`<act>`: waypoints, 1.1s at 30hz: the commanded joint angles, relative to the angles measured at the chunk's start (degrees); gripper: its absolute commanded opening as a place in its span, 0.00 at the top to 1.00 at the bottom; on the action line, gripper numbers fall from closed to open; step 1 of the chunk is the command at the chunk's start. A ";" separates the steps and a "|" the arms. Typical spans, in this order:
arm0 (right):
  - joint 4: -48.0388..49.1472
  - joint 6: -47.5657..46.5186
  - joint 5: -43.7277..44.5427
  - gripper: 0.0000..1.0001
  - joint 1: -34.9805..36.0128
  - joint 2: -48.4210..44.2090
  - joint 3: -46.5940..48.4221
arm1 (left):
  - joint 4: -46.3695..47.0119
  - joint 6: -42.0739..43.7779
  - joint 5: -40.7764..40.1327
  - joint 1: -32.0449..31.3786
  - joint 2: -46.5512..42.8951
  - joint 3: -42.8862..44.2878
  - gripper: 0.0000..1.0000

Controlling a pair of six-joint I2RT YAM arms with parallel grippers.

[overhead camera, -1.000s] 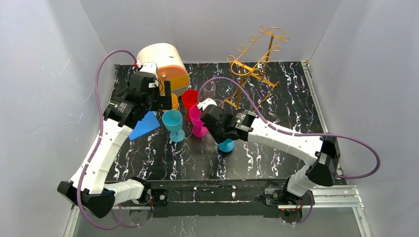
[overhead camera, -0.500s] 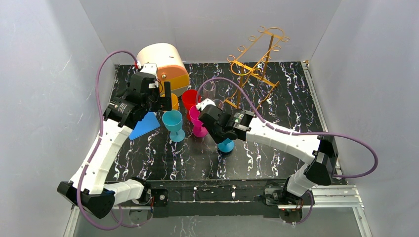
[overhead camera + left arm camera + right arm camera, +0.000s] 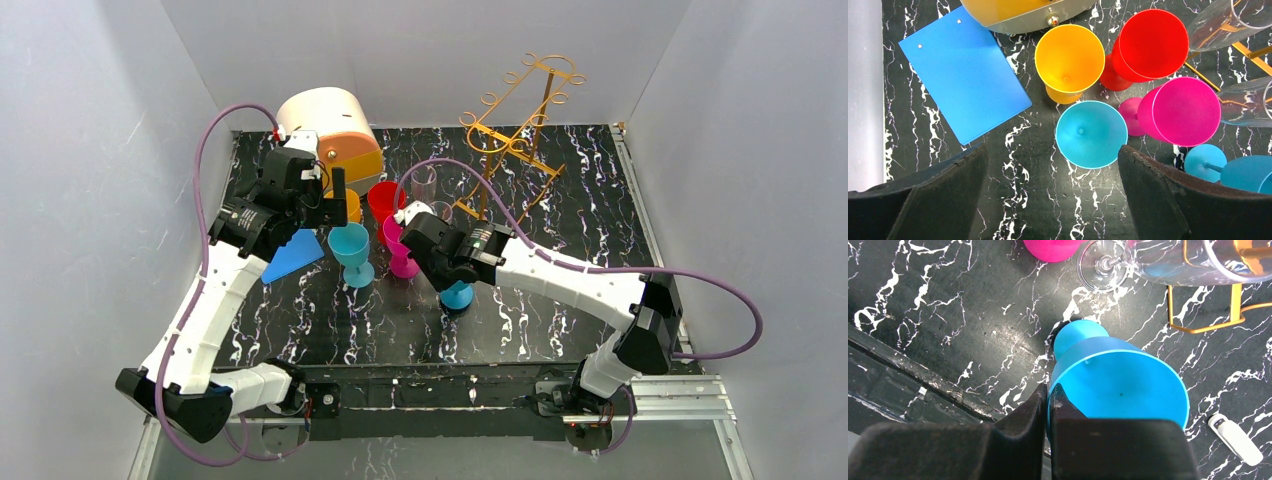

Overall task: Take the wine glass off the wine glass rack
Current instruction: Place the wine glass at the center of the board.

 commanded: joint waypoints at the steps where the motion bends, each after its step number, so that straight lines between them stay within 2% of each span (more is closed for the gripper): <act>1: 3.34 -0.59 0.26 0.99 0.38 -2.96 0.24 | -1.18 -0.49 0.74 0.39 -1.16 0.41 0.02; 10: 2.01 -1.14 1.18 0.99 0.40 -4.00 0.53 | -1.43 -1.76 1.25 0.40 -1.81 -1.90 0.02; 15: 6.36 -0.80 1.82 0.99 0.39 -4.42 -0.52 | -1.52 -1.78 0.30 0.41 -1.49 -1.82 0.02; 19: 9.95 -0.59 0.70 0.99 0.40 -2.84 -1.02 | -1.84 -1.69 -1.09 0.41 -1.48 -1.40 0.02; 25: 9.80 -0.86 -0.70 0.98 0.40 0.78 -1.35 | -2.60 -2.37 -3.95 0.41 -1.60 -0.89 0.02; 28: 10.68 -1.18 -1.76 0.94 0.40 0.95 -2.48 | -2.52 -2.64 -4.65 0.41 -1.82 -0.86 0.02; 33: 10.49 -1.29 -2.79 0.80 0.35 1.92 -2.48 | -2.43 -2.81 -5.19 0.40 -1.92 -0.52 0.02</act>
